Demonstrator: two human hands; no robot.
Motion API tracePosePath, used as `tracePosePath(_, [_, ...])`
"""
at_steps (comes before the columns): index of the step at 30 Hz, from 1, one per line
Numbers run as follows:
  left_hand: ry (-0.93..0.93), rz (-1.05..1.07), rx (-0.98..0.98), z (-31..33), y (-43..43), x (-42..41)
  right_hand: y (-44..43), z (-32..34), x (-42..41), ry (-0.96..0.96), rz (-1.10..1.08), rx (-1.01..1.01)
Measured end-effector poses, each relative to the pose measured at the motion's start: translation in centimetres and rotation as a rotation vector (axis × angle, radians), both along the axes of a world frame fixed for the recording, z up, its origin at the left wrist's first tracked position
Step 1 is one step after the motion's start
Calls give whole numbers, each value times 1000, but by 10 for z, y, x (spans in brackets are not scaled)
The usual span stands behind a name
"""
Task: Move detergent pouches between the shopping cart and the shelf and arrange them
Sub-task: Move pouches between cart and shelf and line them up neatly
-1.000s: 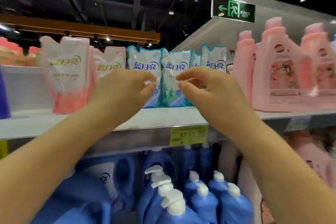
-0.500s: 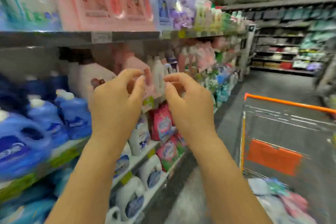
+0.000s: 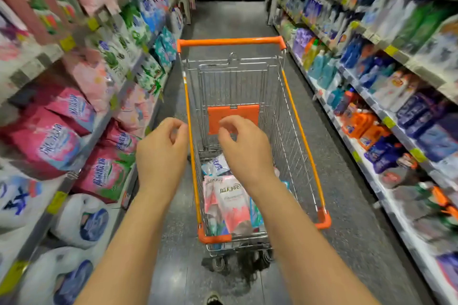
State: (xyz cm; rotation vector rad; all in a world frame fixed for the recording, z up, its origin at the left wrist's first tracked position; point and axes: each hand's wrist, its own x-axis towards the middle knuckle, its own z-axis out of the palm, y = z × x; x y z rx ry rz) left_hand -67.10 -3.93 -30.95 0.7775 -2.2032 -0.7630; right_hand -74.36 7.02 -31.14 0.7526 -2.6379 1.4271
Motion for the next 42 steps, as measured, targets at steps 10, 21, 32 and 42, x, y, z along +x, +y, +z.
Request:
tracePosePath(10, [-475, -253, 342, -134, 7, -114, 29, -137, -102, -473, -249, 322])
tracePosePath(21, [-977, -337, 631, -274, 90, -149, 96, -277, -112, -960, -321, 537])
tracePosePath(32, [-628, 147, 1320, -294, 125, -180, 125, -287, -155, -1197, -283, 158])
tracePosePath(42, [-122, 223, 1337, -172, 109, -179, 80, -185, -183, -959, -17, -31])
